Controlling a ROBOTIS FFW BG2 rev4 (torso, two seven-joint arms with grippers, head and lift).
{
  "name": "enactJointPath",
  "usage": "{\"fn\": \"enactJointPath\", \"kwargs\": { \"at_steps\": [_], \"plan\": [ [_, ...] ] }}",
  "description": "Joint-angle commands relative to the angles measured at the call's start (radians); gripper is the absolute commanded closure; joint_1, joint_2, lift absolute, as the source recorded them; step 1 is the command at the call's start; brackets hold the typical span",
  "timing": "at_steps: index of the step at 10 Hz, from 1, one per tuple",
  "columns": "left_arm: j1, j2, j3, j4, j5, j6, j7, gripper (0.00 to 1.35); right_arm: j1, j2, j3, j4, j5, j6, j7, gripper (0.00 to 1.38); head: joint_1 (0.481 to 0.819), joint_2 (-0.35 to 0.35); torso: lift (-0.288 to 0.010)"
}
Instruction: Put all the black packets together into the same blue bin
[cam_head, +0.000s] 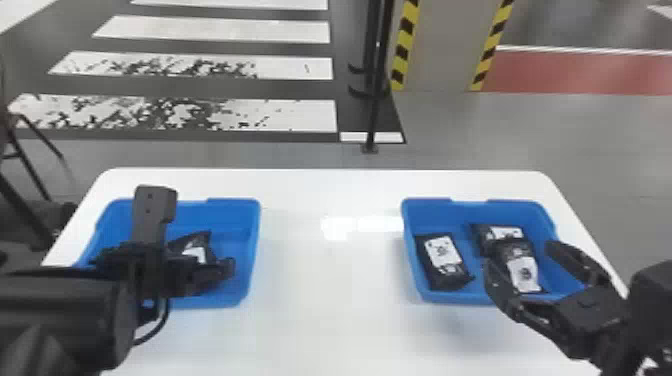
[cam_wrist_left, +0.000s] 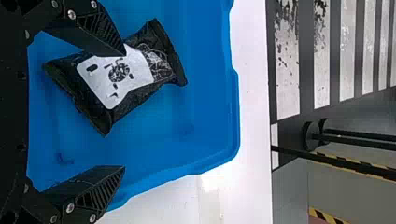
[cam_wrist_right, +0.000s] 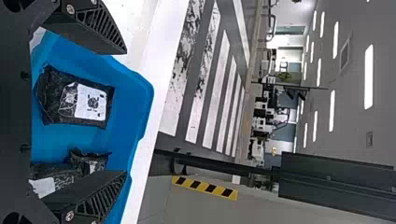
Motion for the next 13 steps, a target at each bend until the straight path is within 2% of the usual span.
{"fn": "enactJointPath", "kwargs": {
  "at_steps": [1, 2, 5, 8, 10, 11, 12, 13],
  "plan": [
    [-0.058, 0.0, -0.041, 0.052, -0.016, 0.055, 0.021, 0.17, -0.002, -0.001, 0.004, 0.005, -0.006, -0.007, 0.004, 0.11, 0.695, -0.047, -0.11],
    [-0.088, 0.002, -0.069, 0.076, -0.032, 0.094, 0.042, 0.17, -0.005, -0.002, 0.004, 0.008, -0.008, -0.012, 0.005, 0.11, 0.695, -0.046, -0.11],
    [-0.11, 0.0, -0.089, 0.089, -0.072, 0.247, 0.127, 0.17, -0.007, -0.002, 0.006, 0.013, -0.022, -0.019, 0.016, 0.11, 0.695, -0.032, -0.11],
    [-0.139, -0.007, -0.067, 0.197, -0.016, 0.146, 0.137, 0.17, -0.007, -0.004, 0.006, 0.013, -0.026, -0.021, 0.025, 0.11, 0.695, -0.011, -0.11],
    [-0.142, -0.012, -0.039, 0.216, 0.008, 0.097, 0.148, 0.17, -0.01, -0.005, 0.01, 0.02, -0.026, -0.021, 0.028, 0.11, 0.695, -0.017, -0.11],
    [-0.149, -0.012, -0.035, 0.219, 0.008, 0.121, 0.16, 0.32, -0.01, -0.005, 0.01, 0.022, -0.03, -0.021, 0.028, 0.11, 0.695, -0.016, -0.11],
    [-0.149, -0.012, -0.051, 0.219, 0.008, 0.144, 0.197, 1.0, -0.01, -0.005, 0.01, 0.022, -0.034, -0.024, 0.03, 0.11, 0.695, -0.01, -0.11],
    [-0.147, -0.012, -0.055, 0.219, 0.012, 0.171, 0.216, 1.2, -0.01, -0.007, 0.01, 0.025, -0.036, -0.026, 0.032, 0.11, 0.695, -0.001, -0.11]
  ]
}}
